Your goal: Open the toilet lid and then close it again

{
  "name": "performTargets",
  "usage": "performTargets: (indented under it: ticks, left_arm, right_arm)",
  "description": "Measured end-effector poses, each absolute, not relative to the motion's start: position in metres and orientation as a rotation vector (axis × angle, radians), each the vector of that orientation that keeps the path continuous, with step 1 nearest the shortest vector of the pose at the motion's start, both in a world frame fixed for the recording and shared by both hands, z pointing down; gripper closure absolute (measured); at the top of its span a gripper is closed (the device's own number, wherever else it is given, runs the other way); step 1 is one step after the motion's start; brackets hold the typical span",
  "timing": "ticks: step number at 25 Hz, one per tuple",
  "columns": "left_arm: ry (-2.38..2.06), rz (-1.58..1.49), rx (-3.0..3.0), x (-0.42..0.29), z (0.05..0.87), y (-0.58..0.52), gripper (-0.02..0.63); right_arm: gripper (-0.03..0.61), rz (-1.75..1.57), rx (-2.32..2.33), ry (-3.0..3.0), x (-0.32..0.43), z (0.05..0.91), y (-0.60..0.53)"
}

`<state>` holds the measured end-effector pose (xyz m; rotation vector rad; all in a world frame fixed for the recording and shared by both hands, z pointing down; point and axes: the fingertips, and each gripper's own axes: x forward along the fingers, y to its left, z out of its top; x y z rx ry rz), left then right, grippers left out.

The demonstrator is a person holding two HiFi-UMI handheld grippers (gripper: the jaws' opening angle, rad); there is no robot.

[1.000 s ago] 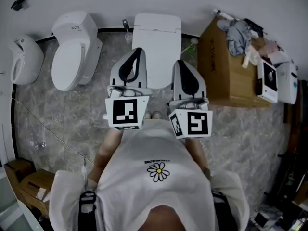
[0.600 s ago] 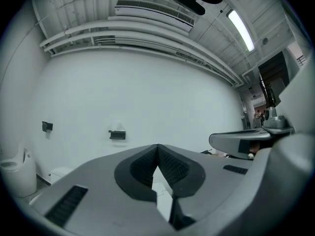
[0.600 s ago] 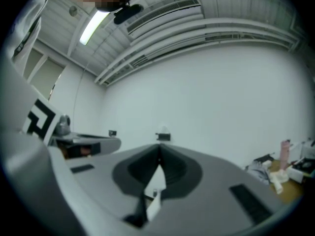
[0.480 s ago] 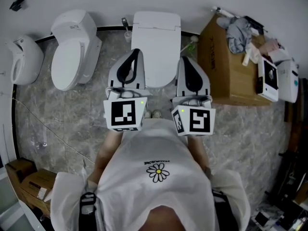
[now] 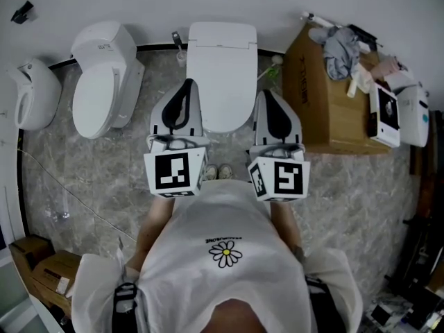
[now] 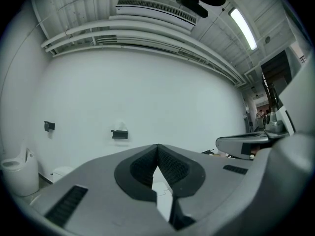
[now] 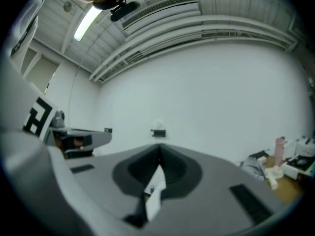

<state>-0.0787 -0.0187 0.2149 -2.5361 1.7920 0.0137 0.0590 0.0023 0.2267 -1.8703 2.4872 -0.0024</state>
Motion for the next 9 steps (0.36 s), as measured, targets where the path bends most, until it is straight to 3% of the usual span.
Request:
performTargets:
  ticks: [9]
  left_arm:
    - [1.798, 0.012, -2.558, -0.0815, 0.2176, -0.0183, 0.594]
  right_arm:
    - [0.548, -0.012, -1.875, 2.470, 0.0579, 0.2263, -0.0013]
